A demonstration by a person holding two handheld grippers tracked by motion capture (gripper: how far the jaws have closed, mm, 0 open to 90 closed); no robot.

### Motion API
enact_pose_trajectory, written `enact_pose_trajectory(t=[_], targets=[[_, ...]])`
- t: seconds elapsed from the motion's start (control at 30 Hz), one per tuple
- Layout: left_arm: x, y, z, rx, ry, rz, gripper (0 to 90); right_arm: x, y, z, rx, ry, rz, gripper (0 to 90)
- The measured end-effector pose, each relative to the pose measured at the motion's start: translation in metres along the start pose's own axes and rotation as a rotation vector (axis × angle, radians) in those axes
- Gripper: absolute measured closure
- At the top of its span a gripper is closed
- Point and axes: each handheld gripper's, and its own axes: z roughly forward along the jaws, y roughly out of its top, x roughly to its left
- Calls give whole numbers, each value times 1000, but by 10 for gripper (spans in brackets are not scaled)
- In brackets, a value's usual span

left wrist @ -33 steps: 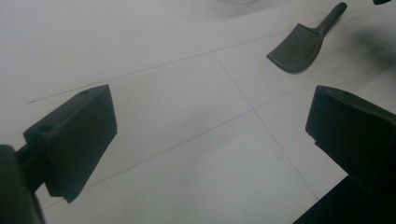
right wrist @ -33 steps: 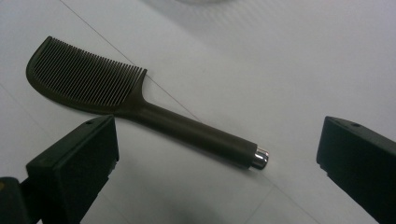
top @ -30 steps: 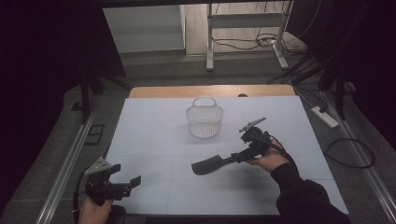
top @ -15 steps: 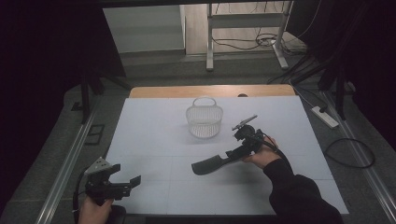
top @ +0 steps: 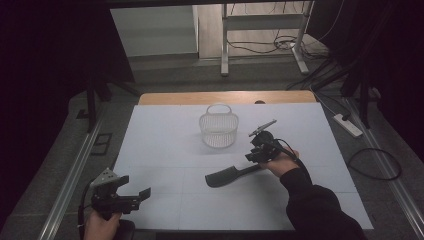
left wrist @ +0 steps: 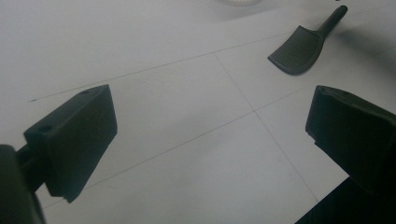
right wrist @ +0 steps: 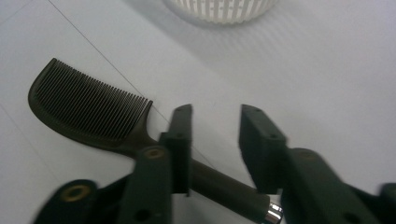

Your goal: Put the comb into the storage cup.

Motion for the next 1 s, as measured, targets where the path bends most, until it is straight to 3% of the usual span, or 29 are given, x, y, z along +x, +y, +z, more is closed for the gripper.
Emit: enact_pose_trajectory(t=[0.17,0.47,0.73,1.0], targets=[[0,0,0,-1,-2,-1,27,0,3,-1,-23,1,-48,887],[1,0,0,-3,-5,-3,27,1,5,7,2,14,-81,891],[1,0,-1,-3,-5,-1,28,3,2,18,7,42,-70,892],[0,0,-1,-4,-6,0,28,2,-5,34,56,23,-87,892]])
